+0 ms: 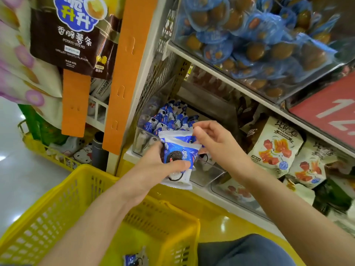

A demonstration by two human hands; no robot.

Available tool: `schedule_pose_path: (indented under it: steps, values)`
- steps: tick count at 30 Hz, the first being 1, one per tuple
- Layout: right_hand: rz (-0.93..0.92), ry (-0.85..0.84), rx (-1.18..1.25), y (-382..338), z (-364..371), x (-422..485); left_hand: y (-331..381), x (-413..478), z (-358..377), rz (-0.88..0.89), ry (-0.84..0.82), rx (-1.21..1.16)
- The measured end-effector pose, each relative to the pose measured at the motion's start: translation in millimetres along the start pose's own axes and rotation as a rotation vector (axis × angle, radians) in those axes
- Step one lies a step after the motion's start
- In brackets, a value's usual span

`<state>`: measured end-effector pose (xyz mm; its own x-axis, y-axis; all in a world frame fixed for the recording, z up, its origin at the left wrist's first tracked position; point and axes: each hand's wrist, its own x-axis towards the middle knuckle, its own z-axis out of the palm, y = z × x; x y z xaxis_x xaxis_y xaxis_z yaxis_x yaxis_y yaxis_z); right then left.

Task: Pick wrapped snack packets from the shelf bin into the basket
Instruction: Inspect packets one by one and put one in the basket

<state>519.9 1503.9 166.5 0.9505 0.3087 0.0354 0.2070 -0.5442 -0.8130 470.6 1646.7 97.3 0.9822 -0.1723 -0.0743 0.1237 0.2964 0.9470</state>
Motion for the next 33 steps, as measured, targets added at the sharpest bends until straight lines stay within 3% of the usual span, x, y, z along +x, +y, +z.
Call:
schedule_pose_path:
  steps: [3, 5, 9, 12, 14, 21, 26, 29, 33]
  values:
    - [0.101, -0.184, 0.054, -1, -3, 2, 6, -4, 1, -0.002, -0.045, 0.032]
    - [0.1, -0.191, 0.095, -1, -4, 3, 6, -5, 0, -0.014, -0.053, 0.043]
    - [0.034, 0.041, 0.083, 5, -13, 11, 3, -4, -5, -0.046, -0.002, 0.029]
    - [-0.052, 0.266, -0.22, 12, -33, 19, 4, -1, -10, -0.044, 0.085, -0.051]
    - [-0.07, 0.316, -0.435, 15, -44, 22, 5, 1, -13, -0.024, 0.169, -0.065]
    - [0.221, -0.056, -0.893, 25, -41, 35, 8, 8, -13, 0.008, 0.252, -0.023]
    - [0.326, -0.168, -0.886, 42, -25, 46, 9, 10, -15, 0.0, 0.274, -0.013]
    - [0.253, -0.25, -0.918, 53, -26, 51, 10, 11, -17, 0.001, 0.263, -0.04]
    - [-0.01, -0.235, -0.735, 57, -21, 63, 10, 13, -20, 0.021, 0.264, -0.055]
